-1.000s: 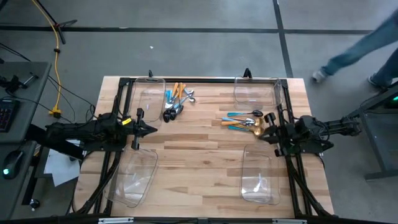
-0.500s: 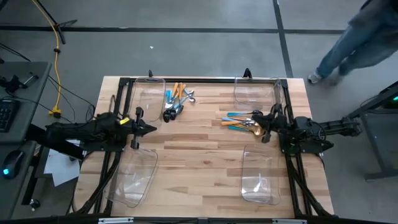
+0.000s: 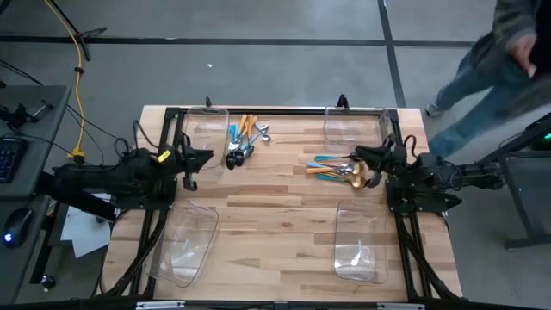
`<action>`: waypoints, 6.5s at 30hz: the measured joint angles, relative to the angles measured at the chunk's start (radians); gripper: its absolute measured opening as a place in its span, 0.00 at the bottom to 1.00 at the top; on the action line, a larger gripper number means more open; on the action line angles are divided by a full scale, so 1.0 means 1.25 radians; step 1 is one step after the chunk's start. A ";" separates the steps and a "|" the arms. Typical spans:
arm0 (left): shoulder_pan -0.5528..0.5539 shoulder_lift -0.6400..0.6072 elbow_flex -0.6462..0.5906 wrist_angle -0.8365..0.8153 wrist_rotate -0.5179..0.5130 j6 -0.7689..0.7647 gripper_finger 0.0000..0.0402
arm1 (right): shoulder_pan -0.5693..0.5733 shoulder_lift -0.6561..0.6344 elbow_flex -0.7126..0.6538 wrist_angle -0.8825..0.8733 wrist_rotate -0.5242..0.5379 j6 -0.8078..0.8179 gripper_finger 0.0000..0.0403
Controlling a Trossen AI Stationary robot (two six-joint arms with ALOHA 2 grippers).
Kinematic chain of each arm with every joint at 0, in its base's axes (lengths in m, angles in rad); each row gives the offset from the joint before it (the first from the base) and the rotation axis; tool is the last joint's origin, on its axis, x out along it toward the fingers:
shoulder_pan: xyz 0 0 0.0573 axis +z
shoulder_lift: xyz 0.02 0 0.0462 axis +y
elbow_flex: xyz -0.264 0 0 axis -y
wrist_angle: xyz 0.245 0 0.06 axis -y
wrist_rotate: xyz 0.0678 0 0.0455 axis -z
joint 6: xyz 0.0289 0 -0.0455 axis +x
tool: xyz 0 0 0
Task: Sort silverware by color (type)
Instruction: Put the yellow spoon into the top left transparent bin
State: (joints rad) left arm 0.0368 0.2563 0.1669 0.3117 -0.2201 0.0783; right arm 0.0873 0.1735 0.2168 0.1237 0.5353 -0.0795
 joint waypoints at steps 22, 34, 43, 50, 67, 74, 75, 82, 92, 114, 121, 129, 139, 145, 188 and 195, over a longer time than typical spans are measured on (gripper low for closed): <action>0.001 0.356 0.092 0.029 0.000 -0.051 0.28 | -0.055 0.710 0.375 -0.385 -0.179 0.116 0.39; 0.002 0.356 0.092 0.033 0.000 -0.019 0.30 | -0.134 0.961 0.418 -0.360 -0.242 0.021 0.39; 0.002 0.356 0.092 0.033 0.000 -0.017 0.30 | -0.191 1.093 0.418 -0.252 -0.243 0.021 0.39; 0.002 0.356 0.092 0.032 0.000 -0.017 0.30 | -0.196 1.156 0.418 -0.211 -0.252 -0.005 0.39; 0.002 0.356 0.091 0.020 0.000 -0.018 0.30 | -0.217 1.192 0.418 -0.175 -0.276 -0.027 0.17; 0.002 0.356 0.091 0.020 0.000 -0.018 0.30 | -0.218 1.188 0.418 -0.171 -0.276 -0.042 0.04; 0.002 0.356 0.091 0.021 0.000 -0.018 0.30 | -0.218 1.185 0.417 -0.172 -0.276 -0.044 0.05; 0.002 0.356 0.091 0.023 0.000 -0.018 0.30 | -0.218 1.118 0.417 -0.166 -0.276 -0.066 0.02; 0.002 0.356 0.091 0.025 0.000 -0.018 0.30 | -0.218 0.927 0.417 -0.074 -0.286 -0.018 0.02; 0.001 0.631 0.090 0.422 0.091 -0.040 0.30 | -0.108 1.189 0.417 0.958 -0.459 0.060 0.02; 0.001 0.768 0.107 0.610 0.113 -0.061 0.30 | -0.088 1.286 0.495 1.047 -0.472 0.062 0.02; -0.012 0.851 0.168 0.611 0.173 -0.082 0.39 | -0.091 1.328 0.579 0.966 -0.517 0.042 0.02; -0.015 0.925 0.229 0.608 0.167 -0.082 0.51 | -0.090 1.328 0.590 0.962 -0.521 0.051 0.02; -0.014 0.942 0.249 0.612 0.164 -0.053 0.50 | -0.090 1.328 0.590 0.959 -0.525 0.058 0.02; 0.056 0.429 0.070 0.212 0.064 -0.085 0.04 | -0.124 0.795 0.148 0.570 -0.275 -0.022 0.42; 0.060 0.401 0.070 0.176 0.066 -0.083 0.04 | -0.124 0.728 0.101 0.533 -0.311 0.016 0.42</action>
State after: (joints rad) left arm 0.1124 0.7582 0.2546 0.5322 -0.1381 -0.0250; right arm -0.0677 1.0832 0.3432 0.7902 0.1465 -0.0601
